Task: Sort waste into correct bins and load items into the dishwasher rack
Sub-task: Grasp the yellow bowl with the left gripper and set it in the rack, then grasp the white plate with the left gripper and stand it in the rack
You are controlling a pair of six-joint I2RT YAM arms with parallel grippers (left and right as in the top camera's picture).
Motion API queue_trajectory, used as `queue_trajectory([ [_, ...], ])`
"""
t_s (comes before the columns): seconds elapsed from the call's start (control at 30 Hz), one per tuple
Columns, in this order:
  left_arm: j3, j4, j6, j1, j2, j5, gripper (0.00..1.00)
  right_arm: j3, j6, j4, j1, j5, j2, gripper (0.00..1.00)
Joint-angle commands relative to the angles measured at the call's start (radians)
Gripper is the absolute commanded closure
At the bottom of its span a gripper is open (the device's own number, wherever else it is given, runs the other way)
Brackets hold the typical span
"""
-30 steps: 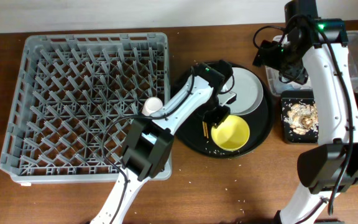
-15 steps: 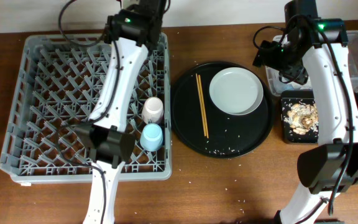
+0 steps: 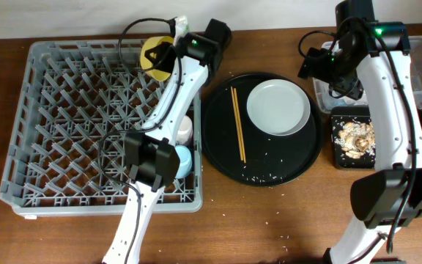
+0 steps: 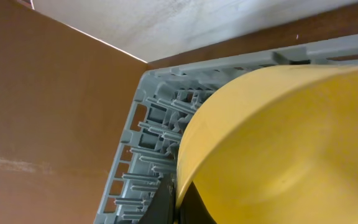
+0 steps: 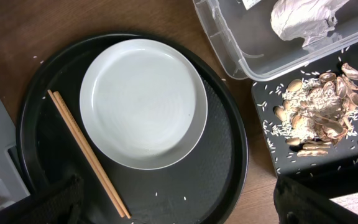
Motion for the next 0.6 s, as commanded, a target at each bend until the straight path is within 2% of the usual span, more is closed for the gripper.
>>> queue_trajectory([
  [0.0, -0.002, -0.034, -0.023, -0.020, 0.009, 0.042, 1.00, -0.005, 0.002, 0.000, 0.000, 0.015, -0.020, 0.02],
  [0.13, -0.002, -0.093, -0.023, -0.033, 0.009, 0.068, 0.99, -0.005, 0.002, 0.000, 0.000, 0.016, -0.020, 0.02],
  [0.17, -0.002, -0.117, -0.023, -0.040, 0.009, 0.068, 0.88, -0.005, 0.002, 0.000, 0.000, 0.015, -0.020, 0.01],
  [0.2, -0.002, -0.131, -0.023, -0.052, 0.009, 0.067, 0.63, -0.005, 0.002, 0.000, 0.000, 0.015, -0.020, 0.01],
  [0.27, -0.002, -0.132, -0.022, -0.070, 0.009, 0.067, 0.52, -0.005, 0.002, 0.000, 0.000, 0.015, -0.020, 0.02],
  [0.47, -0.002, -0.134, -0.022, -0.091, 0.009, 0.094, 0.54, -0.005, 0.002, 0.000, 0.000, 0.015, -0.020, 0.02],
  [0.57, -0.002, -0.056, -0.019, -0.111, 0.009, 0.096, 0.52, -0.005, 0.002, 0.000, 0.000, 0.015, -0.020, 0.02],
])
